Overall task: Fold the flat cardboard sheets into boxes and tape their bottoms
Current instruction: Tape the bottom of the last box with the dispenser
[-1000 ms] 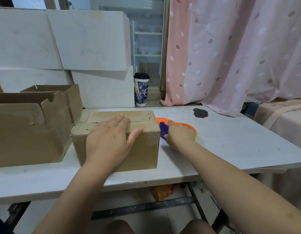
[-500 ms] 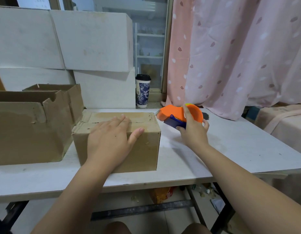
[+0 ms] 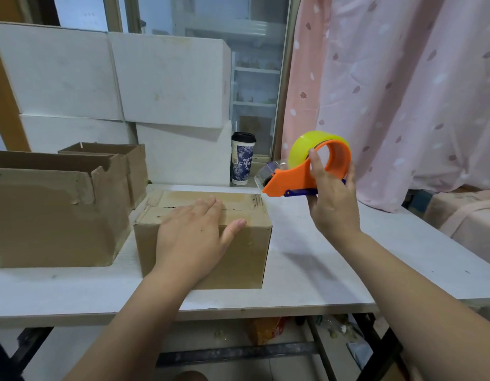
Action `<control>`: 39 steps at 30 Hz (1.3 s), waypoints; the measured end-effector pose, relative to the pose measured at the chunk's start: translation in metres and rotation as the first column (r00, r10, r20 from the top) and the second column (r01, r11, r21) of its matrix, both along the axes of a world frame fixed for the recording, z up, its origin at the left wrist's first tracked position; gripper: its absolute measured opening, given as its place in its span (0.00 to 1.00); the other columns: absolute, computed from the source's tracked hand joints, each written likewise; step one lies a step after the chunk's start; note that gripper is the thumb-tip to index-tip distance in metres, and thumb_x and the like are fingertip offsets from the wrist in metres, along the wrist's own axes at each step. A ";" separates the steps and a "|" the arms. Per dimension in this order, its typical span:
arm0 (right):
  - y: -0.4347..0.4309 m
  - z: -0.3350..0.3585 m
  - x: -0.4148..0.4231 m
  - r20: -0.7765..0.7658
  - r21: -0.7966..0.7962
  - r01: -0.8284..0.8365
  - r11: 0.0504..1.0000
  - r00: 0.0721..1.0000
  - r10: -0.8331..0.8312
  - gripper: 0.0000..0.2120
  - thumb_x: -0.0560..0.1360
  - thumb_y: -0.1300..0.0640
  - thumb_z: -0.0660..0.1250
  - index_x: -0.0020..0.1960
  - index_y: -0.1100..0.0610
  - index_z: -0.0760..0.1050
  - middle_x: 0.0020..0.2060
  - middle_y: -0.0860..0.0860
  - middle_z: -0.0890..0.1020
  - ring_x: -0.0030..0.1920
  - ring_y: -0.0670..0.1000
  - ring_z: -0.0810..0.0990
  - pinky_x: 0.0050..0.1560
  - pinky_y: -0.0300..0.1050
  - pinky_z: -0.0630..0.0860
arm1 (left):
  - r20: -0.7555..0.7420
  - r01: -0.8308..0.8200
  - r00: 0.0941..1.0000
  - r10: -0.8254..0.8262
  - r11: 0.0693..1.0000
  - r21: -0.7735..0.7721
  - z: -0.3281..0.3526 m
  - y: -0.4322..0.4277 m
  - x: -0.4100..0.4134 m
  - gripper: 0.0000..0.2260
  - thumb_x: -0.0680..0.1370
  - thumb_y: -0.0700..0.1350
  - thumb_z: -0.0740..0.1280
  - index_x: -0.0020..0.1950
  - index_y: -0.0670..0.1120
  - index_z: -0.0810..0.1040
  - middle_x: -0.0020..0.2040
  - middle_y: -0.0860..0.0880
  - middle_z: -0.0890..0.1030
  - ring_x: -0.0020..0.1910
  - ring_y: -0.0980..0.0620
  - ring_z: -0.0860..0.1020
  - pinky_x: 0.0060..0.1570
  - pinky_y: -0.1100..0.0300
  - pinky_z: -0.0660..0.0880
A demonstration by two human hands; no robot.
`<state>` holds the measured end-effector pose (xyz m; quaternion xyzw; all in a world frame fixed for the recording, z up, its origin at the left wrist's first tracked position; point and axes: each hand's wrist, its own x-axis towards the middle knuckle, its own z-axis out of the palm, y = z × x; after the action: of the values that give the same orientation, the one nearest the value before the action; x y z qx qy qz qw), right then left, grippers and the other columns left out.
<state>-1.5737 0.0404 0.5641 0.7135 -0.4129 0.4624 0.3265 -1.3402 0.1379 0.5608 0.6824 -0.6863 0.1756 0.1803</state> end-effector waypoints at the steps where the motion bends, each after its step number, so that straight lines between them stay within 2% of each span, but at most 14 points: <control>1: 0.001 0.005 0.002 0.015 -0.003 -0.004 1.000 1.000 0.004 0.36 0.69 0.70 0.71 0.73 0.59 0.61 0.42 0.55 0.81 0.43 0.58 0.78 0.68 0.71 0.60 | -0.001 0.006 1.000 -0.006 1.000 -0.002 0.000 0.000 0.000 0.41 0.69 0.68 0.31 0.70 0.55 0.68 0.71 0.56 0.68 0.71 0.56 0.65 0.65 0.57 0.62; 8: 0.011 0.033 0.015 0.121 -0.040 -0.068 0.997 0.990 0.073 0.32 0.73 0.68 0.69 0.74 0.63 0.62 0.44 0.58 0.81 0.47 0.60 0.77 0.71 0.68 0.55 | -0.042 0.021 0.999 -0.023 0.999 -0.040 0.001 -0.002 0.001 0.40 0.69 0.70 0.33 0.73 0.54 0.62 0.69 0.56 0.70 0.67 0.55 0.68 0.59 0.58 0.66; 11: 0.021 0.044 0.026 0.168 -0.085 -0.152 0.985 0.972 0.165 0.35 0.69 0.70 0.72 0.72 0.65 0.62 0.47 0.64 0.79 0.52 0.59 0.65 0.59 0.79 0.64 | -0.165 0.039 0.985 -0.045 0.998 -0.040 0.002 -0.004 0.002 0.38 0.71 0.71 0.45 0.76 0.53 0.44 0.60 0.56 0.77 0.53 0.51 0.77 0.41 0.58 0.69; 13: 0.029 0.052 0.033 0.180 -0.094 -0.215 0.972 0.957 0.229 0.37 0.66 0.72 0.74 0.72 0.66 0.63 0.48 0.66 0.78 0.52 0.60 0.59 0.53 0.82 0.65 | -0.275 0.020 0.961 -0.023 1.000 -0.014 0.006 -0.007 0.002 0.39 0.72 0.71 0.51 0.75 0.54 0.40 0.58 0.55 0.79 0.50 0.49 0.78 0.38 0.58 0.67; 15: 0.038 0.058 0.038 0.144 -0.036 -0.252 0.967 0.956 0.255 0.36 0.67 0.70 0.74 0.72 0.67 0.63 0.48 0.68 0.79 0.52 0.61 0.58 0.56 0.82 0.61 | -0.288 -0.022 0.957 0.026 1.000 0.016 0.010 -0.010 0.003 0.36 0.74 0.69 0.53 0.75 0.52 0.48 0.59 0.53 0.78 0.53 0.47 0.78 0.39 0.57 0.66; 18: 0.047 0.066 0.043 0.133 0.127 -0.283 0.951 0.955 0.266 0.35 0.72 0.63 0.72 0.75 0.59 0.61 0.55 0.66 0.78 0.57 0.59 0.63 0.62 0.73 0.63 | -0.061 0.043 0.997 -0.037 0.994 0.099 0.015 -0.009 0.004 0.30 0.76 0.68 0.45 0.65 0.49 0.68 0.61 0.51 0.76 0.56 0.47 0.76 0.44 0.55 0.69; 19: 0.049 0.071 0.043 0.180 0.238 -0.328 0.914 0.940 0.290 0.34 0.73 0.60 0.70 0.76 0.53 0.60 0.60 0.60 0.77 0.60 0.57 0.67 0.65 0.60 0.68 | -0.025 0.072 0.997 -0.069 0.986 0.147 0.018 -0.009 0.004 0.31 0.76 0.68 0.44 0.64 0.48 0.70 0.65 0.50 0.73 0.59 0.47 0.74 0.48 0.54 0.70; 21: 0.051 0.080 0.043 0.284 0.407 -0.491 0.770 0.869 0.404 0.32 0.73 0.56 0.67 0.74 0.43 0.61 0.59 0.45 0.77 0.55 0.45 0.74 0.55 0.34 0.72 | -0.070 0.119 0.992 -0.107 0.971 0.207 0.023 -0.008 0.007 0.30 0.77 0.66 0.46 0.64 0.47 0.72 0.69 0.48 0.70 0.63 0.46 0.72 0.56 0.53 0.70; 23: 0.056 0.086 0.044 0.434 0.457 -0.685 0.567 0.728 0.530 0.28 0.73 0.57 0.64 0.68 0.36 0.66 0.54 0.36 0.80 0.53 0.42 0.78 0.49 0.33 0.76 | -0.240 0.166 0.963 -0.124 0.973 0.161 0.027 -0.009 0.010 0.22 0.81 0.59 0.50 0.66 0.47 0.69 0.66 0.46 0.73 0.61 0.45 0.73 0.56 0.52 0.70; 25: 0.057 0.087 0.044 0.530 0.444 -0.796 0.412 0.604 0.596 0.25 0.73 0.60 0.63 0.63 0.35 0.69 0.53 0.39 0.82 0.55 0.46 0.80 0.50 0.41 0.79 | -0.463 0.166 0.879 -0.115 0.984 0.070 0.029 -0.011 0.014 0.25 0.82 0.52 0.55 0.76 0.49 0.53 0.61 0.45 0.77 0.58 0.44 0.75 0.54 0.53 0.69; 28: 0.058 0.089 0.047 0.568 0.450 -0.838 0.308 0.535 0.626 0.22 0.73 0.63 0.62 0.61 0.42 0.73 0.52 0.41 0.83 0.54 0.45 0.80 0.51 0.39 0.78 | -0.558 0.172 0.826 -0.078 0.978 0.118 0.040 -0.017 0.026 0.31 0.80 0.47 0.57 0.77 0.55 0.42 0.59 0.47 0.79 0.56 0.45 0.76 0.50 0.56 0.68; 31: 0.055 0.097 0.053 0.597 0.483 -0.829 0.283 0.548 0.586 0.19 0.71 0.62 0.59 0.55 0.43 0.77 0.46 0.42 0.83 0.47 0.42 0.80 0.45 0.35 0.77 | -0.545 0.231 0.835 -0.076 0.948 0.220 0.049 -0.023 0.038 0.25 0.79 0.49 0.59 0.75 0.57 0.55 0.64 0.54 0.75 0.62 0.50 0.73 0.60 0.56 0.68; 33: 0.052 0.101 0.057 0.574 0.545 -0.788 0.287 0.600 0.557 0.17 0.70 0.60 0.58 0.51 0.44 0.79 0.44 0.48 0.83 0.43 0.44 0.79 0.42 0.37 0.76 | -0.612 0.282 0.783 -0.115 0.942 0.184 0.048 -0.025 0.044 0.23 0.78 0.50 0.61 0.72 0.59 0.61 0.62 0.57 0.76 0.59 0.53 0.74 0.57 0.59 0.69; 39: 0.036 0.102 0.076 0.425 0.723 -0.595 0.352 0.784 0.452 0.15 0.68 0.53 0.57 0.51 0.48 0.77 0.44 0.50 0.81 0.45 0.53 0.79 0.49 0.56 0.78 | -0.869 0.276 0.438 -0.231 0.954 -0.115 0.040 -0.022 0.050 0.20 0.78 0.36 0.54 0.65 0.54 0.69 0.54 0.53 0.80 0.46 0.58 0.81 0.46 0.58 0.76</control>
<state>-1.4979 0.0766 0.6665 0.8349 -0.3525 0.3425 -0.2476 -1.2899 0.1156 0.6008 0.5691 -0.5959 -0.2400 0.5132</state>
